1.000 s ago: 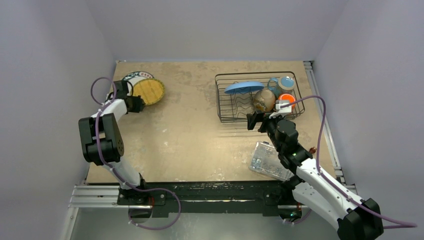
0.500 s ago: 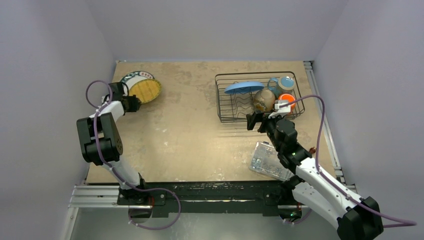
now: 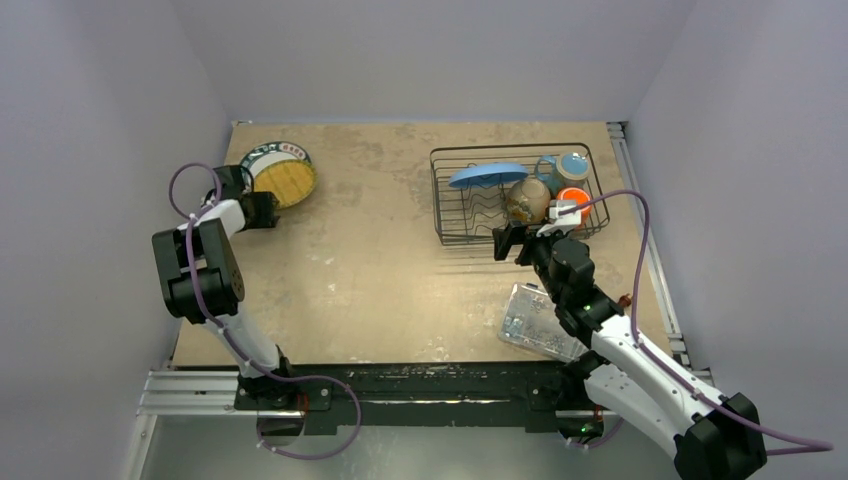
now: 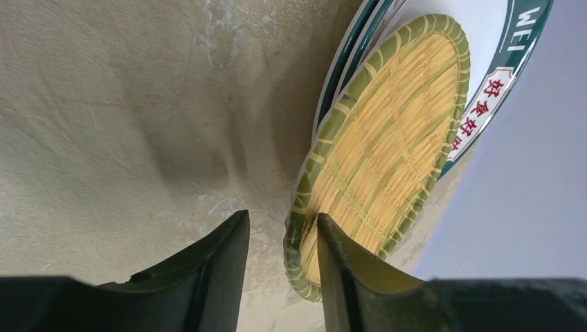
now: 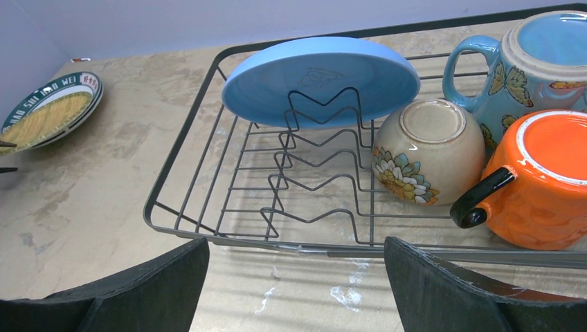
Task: Load the mixed dishes into the dish rack
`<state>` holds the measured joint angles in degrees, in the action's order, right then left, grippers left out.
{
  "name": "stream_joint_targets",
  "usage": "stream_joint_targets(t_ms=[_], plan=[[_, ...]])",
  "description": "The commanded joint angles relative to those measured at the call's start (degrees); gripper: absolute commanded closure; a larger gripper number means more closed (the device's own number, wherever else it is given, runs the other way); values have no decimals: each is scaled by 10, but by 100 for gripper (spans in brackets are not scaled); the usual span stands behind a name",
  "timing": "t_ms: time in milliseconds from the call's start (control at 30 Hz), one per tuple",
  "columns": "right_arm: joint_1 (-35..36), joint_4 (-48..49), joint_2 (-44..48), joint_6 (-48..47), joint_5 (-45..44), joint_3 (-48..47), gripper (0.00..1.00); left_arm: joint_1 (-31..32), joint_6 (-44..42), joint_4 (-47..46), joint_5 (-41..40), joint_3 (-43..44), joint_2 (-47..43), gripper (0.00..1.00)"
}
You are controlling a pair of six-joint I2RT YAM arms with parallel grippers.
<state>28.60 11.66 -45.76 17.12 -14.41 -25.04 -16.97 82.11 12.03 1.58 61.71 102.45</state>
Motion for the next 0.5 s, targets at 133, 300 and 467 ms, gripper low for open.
stream_joint_targets(t_ms=[133,300,467], plan=[[2,29,-6,6,-9,-3,1,-3,-4,-2,-3,46,24,49],[3,30,-7,5,-9,-3,1,-3,-9,-32,-10,49,35,48],[2,29,-8,5,-9,-4,1,-4,-2,-94,4,25,40,77]])
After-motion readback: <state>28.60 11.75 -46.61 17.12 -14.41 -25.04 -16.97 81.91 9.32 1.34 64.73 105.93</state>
